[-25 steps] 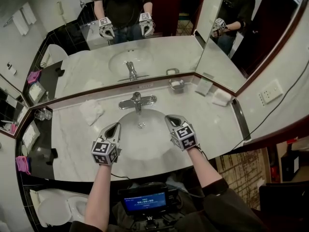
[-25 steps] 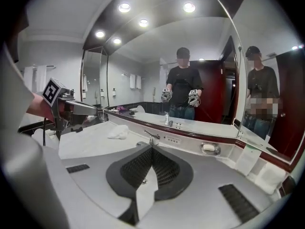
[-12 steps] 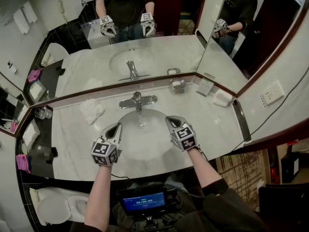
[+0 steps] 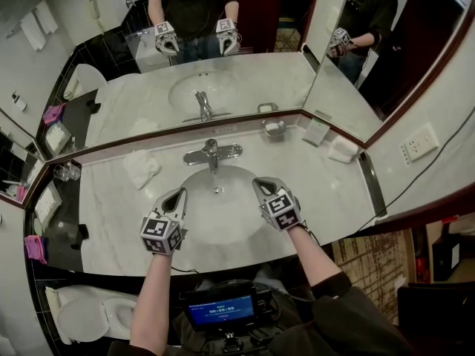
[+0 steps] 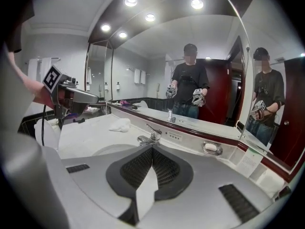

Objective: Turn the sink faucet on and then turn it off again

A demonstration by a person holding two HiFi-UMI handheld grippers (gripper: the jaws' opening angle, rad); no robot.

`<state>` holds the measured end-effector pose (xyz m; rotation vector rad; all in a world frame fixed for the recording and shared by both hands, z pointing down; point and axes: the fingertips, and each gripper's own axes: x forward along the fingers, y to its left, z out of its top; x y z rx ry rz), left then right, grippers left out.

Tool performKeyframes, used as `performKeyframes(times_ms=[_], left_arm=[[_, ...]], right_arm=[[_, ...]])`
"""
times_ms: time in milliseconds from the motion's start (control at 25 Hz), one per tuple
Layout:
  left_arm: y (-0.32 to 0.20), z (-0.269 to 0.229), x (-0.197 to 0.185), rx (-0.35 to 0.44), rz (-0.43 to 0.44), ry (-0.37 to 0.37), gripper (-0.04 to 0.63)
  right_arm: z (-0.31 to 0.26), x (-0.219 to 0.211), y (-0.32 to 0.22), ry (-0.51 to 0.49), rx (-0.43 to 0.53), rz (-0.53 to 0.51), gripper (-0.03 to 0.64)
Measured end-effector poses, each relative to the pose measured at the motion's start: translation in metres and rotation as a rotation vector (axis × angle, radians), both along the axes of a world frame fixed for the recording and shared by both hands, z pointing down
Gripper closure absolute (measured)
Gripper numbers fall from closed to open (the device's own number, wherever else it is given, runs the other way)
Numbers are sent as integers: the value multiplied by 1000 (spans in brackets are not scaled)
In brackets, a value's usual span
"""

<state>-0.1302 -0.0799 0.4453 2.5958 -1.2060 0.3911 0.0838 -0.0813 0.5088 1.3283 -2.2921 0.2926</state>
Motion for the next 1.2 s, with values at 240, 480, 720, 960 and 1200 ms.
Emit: performKeyframes(times_ms=[240,480,720,960,1200], left_arm=[[-3,5,3,-9,2,-4,595],[-13,10,6,-17,-17,-3,595],[-24,17,2,-23,-49,8,595],[-29,29,-8,-30,-67,30,595],[-34,41,-18,-44,-88,45,595]], right_arm=[[8,-21,-15,171,50,-99,594],[15,-42,-53,283,85,-180,528],[29,-74,-92,401,122,-279,459],[42,-108,-132,547,176,-390,425],[61,-132,-159,671,226,-479,425]])
